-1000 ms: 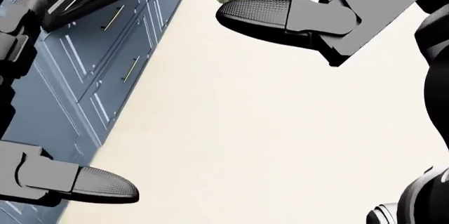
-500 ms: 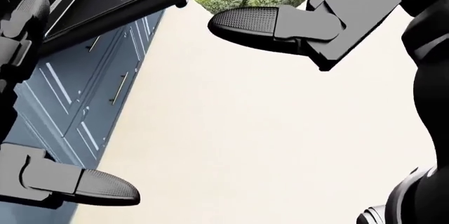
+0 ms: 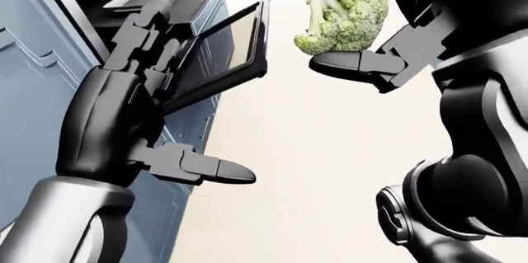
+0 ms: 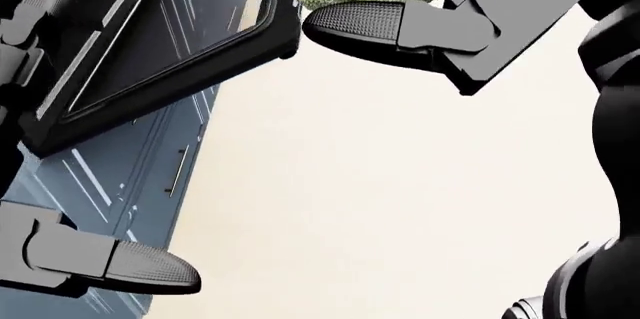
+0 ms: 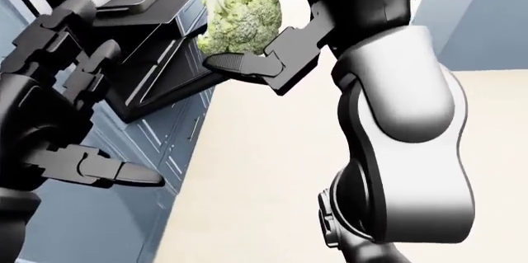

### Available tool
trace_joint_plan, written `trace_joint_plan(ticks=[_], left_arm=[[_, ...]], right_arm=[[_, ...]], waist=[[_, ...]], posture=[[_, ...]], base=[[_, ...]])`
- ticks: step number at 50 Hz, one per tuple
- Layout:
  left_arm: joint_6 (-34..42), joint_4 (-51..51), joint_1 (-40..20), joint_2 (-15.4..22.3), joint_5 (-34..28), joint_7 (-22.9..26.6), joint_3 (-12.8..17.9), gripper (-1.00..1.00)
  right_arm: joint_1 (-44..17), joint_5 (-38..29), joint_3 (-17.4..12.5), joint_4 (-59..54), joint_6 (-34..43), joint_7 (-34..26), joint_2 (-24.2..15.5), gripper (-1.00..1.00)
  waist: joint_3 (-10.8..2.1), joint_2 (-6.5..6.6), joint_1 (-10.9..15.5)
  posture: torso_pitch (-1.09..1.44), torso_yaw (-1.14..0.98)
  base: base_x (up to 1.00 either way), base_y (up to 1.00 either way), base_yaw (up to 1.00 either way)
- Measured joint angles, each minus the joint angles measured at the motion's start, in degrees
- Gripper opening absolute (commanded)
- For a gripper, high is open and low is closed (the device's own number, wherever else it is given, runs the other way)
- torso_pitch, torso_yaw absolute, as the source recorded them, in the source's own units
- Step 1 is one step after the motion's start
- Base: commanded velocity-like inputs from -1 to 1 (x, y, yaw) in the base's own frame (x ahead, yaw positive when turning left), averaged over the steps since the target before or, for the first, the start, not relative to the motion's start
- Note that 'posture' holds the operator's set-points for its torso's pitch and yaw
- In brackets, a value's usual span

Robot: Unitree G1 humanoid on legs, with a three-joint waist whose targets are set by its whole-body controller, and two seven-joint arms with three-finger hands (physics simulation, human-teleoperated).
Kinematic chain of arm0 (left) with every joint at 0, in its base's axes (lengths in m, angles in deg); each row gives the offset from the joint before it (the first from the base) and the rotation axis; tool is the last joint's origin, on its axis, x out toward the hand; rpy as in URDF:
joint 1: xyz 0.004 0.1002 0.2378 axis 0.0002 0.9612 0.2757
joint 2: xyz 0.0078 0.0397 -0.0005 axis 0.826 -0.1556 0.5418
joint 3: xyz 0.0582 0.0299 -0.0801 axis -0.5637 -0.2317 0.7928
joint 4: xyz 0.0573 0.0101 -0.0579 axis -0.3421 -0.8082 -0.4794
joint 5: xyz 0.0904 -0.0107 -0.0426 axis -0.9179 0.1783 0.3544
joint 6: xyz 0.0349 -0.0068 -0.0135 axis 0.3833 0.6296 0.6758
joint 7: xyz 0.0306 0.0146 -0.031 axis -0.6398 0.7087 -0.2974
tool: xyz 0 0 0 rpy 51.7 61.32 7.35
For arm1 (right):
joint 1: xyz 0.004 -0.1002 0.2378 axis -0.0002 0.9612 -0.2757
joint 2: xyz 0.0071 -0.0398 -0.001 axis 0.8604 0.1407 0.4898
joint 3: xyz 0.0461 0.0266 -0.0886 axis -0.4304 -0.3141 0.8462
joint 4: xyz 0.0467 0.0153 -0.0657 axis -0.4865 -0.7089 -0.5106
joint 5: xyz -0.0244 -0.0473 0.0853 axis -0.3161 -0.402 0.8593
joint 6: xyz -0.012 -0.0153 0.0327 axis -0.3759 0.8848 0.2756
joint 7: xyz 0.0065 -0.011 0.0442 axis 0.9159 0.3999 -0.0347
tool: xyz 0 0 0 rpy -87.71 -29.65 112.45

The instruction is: Place the broccoli on the top rack of the oven.

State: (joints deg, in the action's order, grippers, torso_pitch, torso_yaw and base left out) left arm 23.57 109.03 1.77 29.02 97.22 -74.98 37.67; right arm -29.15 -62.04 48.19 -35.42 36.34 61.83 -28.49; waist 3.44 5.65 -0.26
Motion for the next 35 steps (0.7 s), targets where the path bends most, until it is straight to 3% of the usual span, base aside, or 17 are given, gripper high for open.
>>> trace_joint_plan(ticks=[2, 5, 9, 12, 14, 15, 17, 21, 30, 35], left_arm=[[1.4, -0.2, -0.2, -0.9, 0.4, -0.8, 0.1, 1.00], [2.5, 0.0, -0.7, -1.8, -0.2, -0.6, -0.6, 1.00], [2.4, 0.1, -0.9, -1.6, -0.2, -0.2, 0.1, 1.00], [2.4, -0.2, -0.7, -1.3, 0.0, -0.5, 0.4, 1.00], [2.4, -0.2, -0.6, -1.0, -0.1, -0.5, 0.3, 1.00], [2.3, -0.2, -0.4, -1.2, -0.2, -0.5, 0.2, 1.00], [2.4, 0.0, 0.0, -1.4, 0.0, -0.4, -0.6, 1.00], [2.2, 0.1, -0.4, -1.1, 0.1, -0.1, -0.7, 1.00], [1.0, -0.2, 0.9, -0.3, -0.5, 0.6, -0.6, 1.00], [-0.1, 0.2, 1.0, -0.2, -1.3, 0.9, -0.9, 1.00]], right_arm=[[1.1, 0.5, 0.9, -0.6, 0.2, -0.4, 0.3, -1.00], [1.0, 1.0, 0.8, -1.0, 0.5, -0.8, 0.2, -1.00], [-0.1, 0.8, -0.8, 0.6, 0.0, -0.1, -0.2, -1.00], [-0.3, 1.1, -0.4, 0.8, 0.0, 0.1, -0.3, -1.00], [-0.1, 1.5, 0.0, 0.5, 0.2, 0.0, -0.4, -1.00], [0.1, 1.6, 0.1, 0.5, 0.3, -0.1, -0.5, -1.00], [0.7, 1.8, 0.0, 0.5, 0.8, -0.2, -0.5, -1.00], [0.1, 1.6, -0.4, 0.2, 1.3, 0.0, -1.0, -1.00], [0.4, 1.1, 0.1, -0.1, 0.9, 0.1, -0.8, -1.00], [0.1, 0.5, -0.2, 0.6, 0.5, -0.2, -0.9, -1.00]], waist=[[0.62, -0.50, 0.6], [-0.07, -1.29, 0.0], [1.31, -2.42, -0.5], [1.84, -3.99, -0.2], [1.60, -5.65, 0.3], [1.59, -5.89, 0.5], [1.81, -4.94, 0.4], [0.99, -3.61, 0.2], [0.71, -2.66, -0.4], [0.24, -1.44, -0.5]], posture=[[0.00, 0.00], [0.00, 0.00], [0.00, 0.00], [0.00, 0.00], [0.00, 0.00], [0.00, 0.00], [0.00, 0.00], [0.00, 0.00], [0.00, 0.00], [0.00, 0.00]], base=[[0.00, 0.34, 0.00], [0.00, 0.15, 0.00], [0.00, 0.00, 0.00], [0.00, 0.00, 0.00], [0.00, 0.00, 0.00], [0.00, 0.00, 0.00], [0.00, 0.00, 0.00], [0.00, 0.00, 0.00], [0.04, 0.00, 0.00], [0.14, 0.00, 0.00]])
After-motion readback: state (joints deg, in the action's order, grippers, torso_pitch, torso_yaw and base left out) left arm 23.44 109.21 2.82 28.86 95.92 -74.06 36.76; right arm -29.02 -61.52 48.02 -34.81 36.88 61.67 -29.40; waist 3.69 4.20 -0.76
